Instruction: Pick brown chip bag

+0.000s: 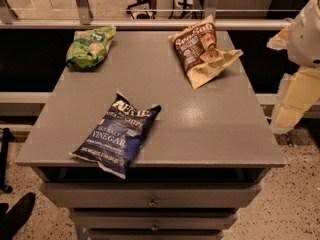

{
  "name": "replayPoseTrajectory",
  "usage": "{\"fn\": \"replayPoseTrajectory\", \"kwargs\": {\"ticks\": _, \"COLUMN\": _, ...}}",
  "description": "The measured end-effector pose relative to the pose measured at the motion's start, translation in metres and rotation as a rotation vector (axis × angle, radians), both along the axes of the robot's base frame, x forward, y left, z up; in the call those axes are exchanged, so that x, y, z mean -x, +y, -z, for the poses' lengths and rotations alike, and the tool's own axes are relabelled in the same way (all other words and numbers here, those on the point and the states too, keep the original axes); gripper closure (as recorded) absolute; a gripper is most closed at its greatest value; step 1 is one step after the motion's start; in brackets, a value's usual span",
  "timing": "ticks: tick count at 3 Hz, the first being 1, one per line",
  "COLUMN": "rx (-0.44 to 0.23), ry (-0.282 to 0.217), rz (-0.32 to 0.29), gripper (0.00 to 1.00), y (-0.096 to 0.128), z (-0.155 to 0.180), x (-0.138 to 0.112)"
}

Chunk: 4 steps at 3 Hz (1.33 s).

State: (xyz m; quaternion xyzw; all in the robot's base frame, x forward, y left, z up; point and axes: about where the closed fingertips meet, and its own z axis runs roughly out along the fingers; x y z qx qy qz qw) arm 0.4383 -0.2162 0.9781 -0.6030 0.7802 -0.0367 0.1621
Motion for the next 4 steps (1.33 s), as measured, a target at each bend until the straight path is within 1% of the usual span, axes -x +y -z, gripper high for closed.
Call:
{"fn": "replayPoseTrajectory", "kwargs": {"ticks": 1, "rx": 0.000, "ry": 0.000, "rz": 0.000, "gripper": 0.00, "y": 0.000, "z": 0.000, "x": 0.000}}
{"fn": "replayPoseTrajectory", "kwargs": {"ticks": 2, "rx": -0.034, "ry": -0.032, "rz": 0.000, "gripper": 0.00, "y": 0.004, "z": 0.018, "x": -0.024}}
{"fn": "replayPoseTrajectory", "kwargs": {"ticks": 3, "rx": -0.090, "ry": -0.094, "rz": -0.009, "gripper": 0.00, "y": 0.014, "z": 0.057, "x": -0.083}}
{"fn": "replayPoseTrajectory", "kwargs": {"ticks": 4, "rx": -0.146, "ry": -0.178, "rz": -0.014, "gripper": 0.00, "y": 0.026, "z": 0.081, "x": -0.149}}
